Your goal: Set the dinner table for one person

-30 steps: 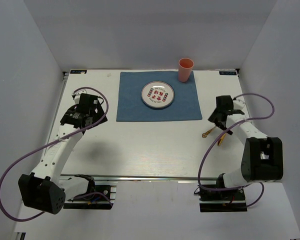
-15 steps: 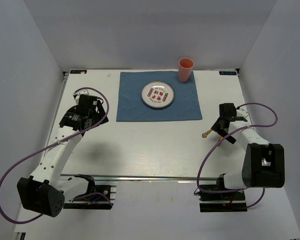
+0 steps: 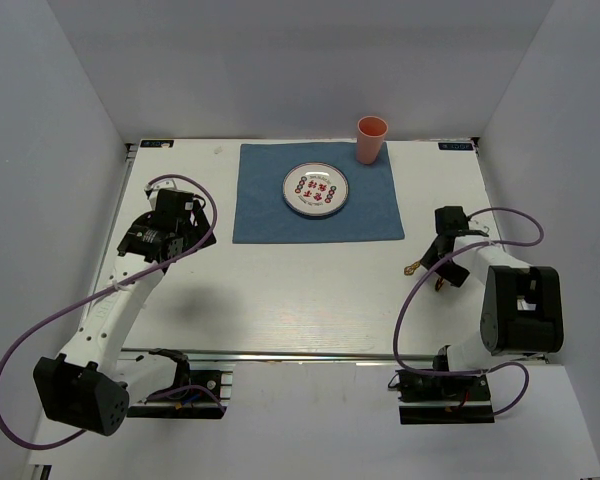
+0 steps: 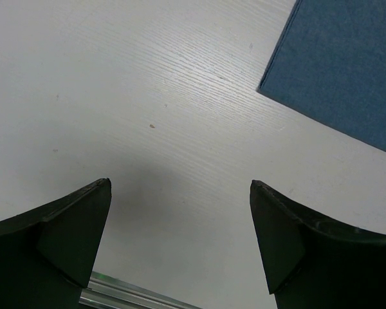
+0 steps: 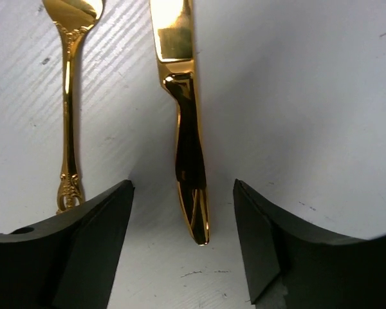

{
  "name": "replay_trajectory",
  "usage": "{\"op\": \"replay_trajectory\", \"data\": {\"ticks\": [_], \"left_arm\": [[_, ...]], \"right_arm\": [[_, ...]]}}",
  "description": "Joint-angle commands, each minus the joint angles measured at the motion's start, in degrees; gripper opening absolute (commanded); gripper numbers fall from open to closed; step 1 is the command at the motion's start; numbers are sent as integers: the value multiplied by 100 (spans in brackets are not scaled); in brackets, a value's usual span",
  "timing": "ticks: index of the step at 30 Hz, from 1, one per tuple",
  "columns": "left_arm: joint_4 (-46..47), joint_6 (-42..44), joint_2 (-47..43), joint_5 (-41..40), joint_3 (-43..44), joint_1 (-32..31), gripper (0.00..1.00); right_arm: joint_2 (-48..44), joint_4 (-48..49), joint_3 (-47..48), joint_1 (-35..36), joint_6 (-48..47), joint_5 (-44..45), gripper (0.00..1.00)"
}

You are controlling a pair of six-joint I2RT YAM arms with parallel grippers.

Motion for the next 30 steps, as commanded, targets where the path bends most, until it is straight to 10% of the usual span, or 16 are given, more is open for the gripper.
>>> {"op": "replay_trajectory", "data": {"ticks": [1,13,30], "left_arm": [[71,38,-88,-63,-6,15,98],[45,29,-53,-98,20,15,98],[89,73,-44,34,2,15,98]], "right_arm": [[404,-175,-90,-29,-149,-324,68],[167,-307,-265,-293,-316,-588,2],[-1283,-826,490,164,-439,28,0]]}}
